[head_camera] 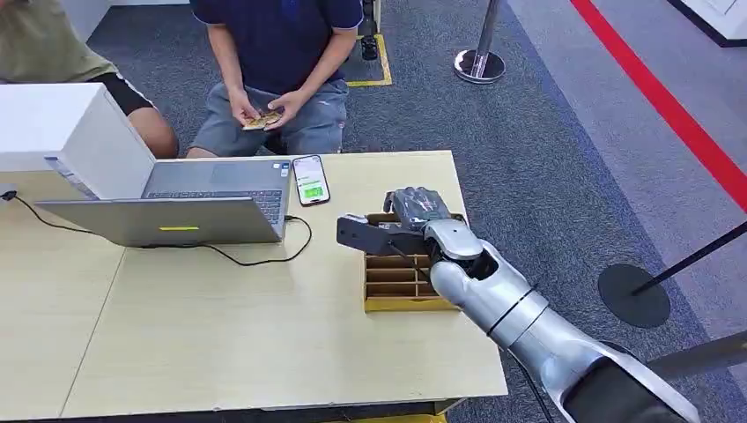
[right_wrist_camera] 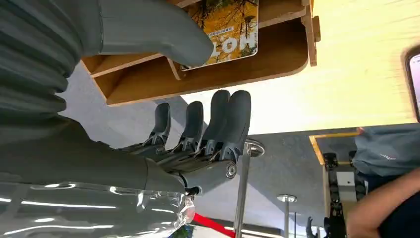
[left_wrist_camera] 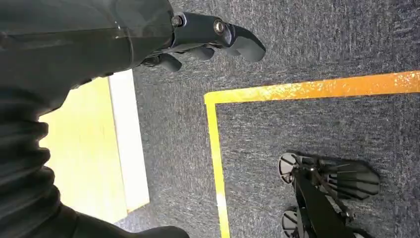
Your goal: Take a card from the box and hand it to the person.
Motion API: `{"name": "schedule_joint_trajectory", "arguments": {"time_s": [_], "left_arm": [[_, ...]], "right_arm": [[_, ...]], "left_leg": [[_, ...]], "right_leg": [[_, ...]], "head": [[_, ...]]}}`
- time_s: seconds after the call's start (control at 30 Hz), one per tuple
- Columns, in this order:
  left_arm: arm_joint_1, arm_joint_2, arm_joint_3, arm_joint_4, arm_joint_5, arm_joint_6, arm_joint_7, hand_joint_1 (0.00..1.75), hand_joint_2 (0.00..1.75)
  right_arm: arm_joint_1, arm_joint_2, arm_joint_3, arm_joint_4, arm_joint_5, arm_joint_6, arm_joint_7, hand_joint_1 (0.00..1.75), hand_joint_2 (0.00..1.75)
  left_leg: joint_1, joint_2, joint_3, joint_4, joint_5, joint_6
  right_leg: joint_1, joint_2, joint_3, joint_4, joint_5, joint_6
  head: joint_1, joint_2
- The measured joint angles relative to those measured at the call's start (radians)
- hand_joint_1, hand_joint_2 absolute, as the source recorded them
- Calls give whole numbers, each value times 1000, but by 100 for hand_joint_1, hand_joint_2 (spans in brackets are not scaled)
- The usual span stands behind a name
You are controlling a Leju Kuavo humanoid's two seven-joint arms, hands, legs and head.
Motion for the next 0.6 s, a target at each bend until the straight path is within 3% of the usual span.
{"name": "schedule_joint_trajectory", "arguments": {"time_s": [0.23,0.6], "left_arm": [[0,0,0,0,0,1,0,0,175],[0,0,0,0,1,6,3,0,175]], "right_arm": [[0,6,0,10,0,-1,-3,105,175],[0,8,0,22,-2,-2,-3,106,175]], "left_leg": [[0,0,0,0,0,0],[0,0,0,0,0,0]], "right_leg": [[0,0,0,0,0,0],[0,0,0,0,0,0]], "head": [[0,0],[0,0]]}}
